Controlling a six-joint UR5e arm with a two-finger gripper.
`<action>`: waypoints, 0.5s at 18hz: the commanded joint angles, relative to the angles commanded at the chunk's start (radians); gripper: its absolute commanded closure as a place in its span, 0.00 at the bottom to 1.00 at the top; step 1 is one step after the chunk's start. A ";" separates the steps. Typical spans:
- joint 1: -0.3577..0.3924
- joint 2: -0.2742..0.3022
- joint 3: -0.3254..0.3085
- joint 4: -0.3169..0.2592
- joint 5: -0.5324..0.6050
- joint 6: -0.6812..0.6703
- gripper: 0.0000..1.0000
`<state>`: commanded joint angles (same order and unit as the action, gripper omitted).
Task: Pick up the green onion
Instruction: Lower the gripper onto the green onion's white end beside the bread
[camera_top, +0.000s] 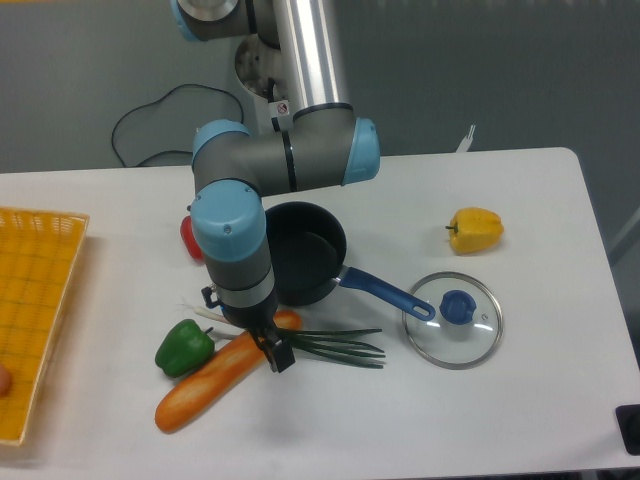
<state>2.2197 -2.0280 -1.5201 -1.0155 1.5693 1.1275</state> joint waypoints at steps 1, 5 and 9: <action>-0.008 0.002 -0.005 0.002 0.000 0.000 0.00; -0.017 -0.005 -0.005 0.023 0.003 0.026 0.00; -0.020 0.009 -0.017 0.020 0.003 0.057 0.00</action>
<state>2.1997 -2.0188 -1.5370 -0.9956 1.5723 1.1842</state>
